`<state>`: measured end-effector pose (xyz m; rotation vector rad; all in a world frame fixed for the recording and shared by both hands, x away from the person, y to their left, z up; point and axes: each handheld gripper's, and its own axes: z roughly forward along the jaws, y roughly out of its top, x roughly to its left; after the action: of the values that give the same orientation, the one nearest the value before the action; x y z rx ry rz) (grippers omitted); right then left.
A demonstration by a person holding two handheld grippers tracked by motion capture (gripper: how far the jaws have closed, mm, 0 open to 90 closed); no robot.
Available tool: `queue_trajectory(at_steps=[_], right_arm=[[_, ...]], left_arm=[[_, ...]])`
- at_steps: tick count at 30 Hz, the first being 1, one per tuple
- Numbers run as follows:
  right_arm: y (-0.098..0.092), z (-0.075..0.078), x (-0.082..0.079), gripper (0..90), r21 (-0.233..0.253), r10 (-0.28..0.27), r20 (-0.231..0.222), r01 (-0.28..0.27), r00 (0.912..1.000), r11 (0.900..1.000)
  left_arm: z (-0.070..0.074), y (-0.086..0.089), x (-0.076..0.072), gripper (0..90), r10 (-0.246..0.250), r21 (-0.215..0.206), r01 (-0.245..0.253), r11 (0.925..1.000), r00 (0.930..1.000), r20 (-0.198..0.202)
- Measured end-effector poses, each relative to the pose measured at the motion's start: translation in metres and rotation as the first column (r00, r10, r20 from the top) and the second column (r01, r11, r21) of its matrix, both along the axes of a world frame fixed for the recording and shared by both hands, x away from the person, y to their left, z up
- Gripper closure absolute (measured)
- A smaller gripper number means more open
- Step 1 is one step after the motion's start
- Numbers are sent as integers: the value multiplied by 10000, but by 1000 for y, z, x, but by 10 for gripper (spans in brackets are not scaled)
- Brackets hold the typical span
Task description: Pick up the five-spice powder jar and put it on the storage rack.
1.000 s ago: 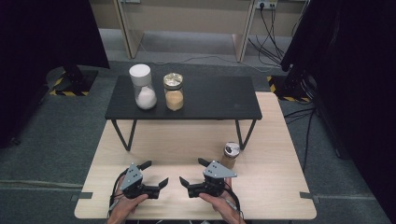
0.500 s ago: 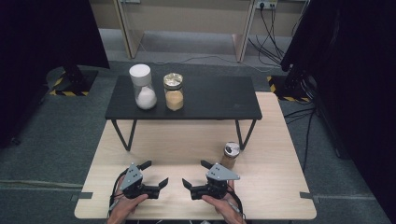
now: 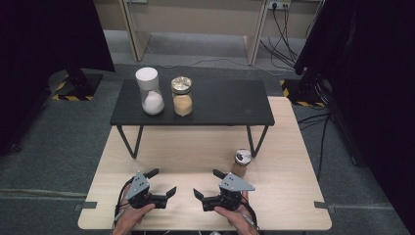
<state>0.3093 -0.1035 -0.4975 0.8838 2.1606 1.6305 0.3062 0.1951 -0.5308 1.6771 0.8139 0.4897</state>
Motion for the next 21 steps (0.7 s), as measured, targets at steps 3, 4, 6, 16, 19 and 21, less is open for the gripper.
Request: queue_trajectory(at_steps=[3,4,6,16,19,21], right_arm=[[-2,0,-2,35,11,-26,1,26,10000,10000],[-3,0,-3,35,7,-27,23,27,10000,10000],[-4,0,-4,35,22,-43,6,43,10000,10000],[-15,0,-12,35,37,-259,121,259,9996,9997],[-19,0,-13,35,36,-357,113,357,9993,9994],[-21,0,-13,35,31,-431,130,430,9990,9991]], left_arm=[[0,0,0,34,-16,39,16,10000,10000,3],[0,0,0,34,-15,40,15,10000,10000,1],[0,0,0,34,-9,31,9,10000,10000,-5],[0,0,0,34,-19,43,19,10000,10000,8],[0,0,0,34,-16,41,16,10000,10000,2],[0,0,0,34,-19,51,19,10000,10000,1]])
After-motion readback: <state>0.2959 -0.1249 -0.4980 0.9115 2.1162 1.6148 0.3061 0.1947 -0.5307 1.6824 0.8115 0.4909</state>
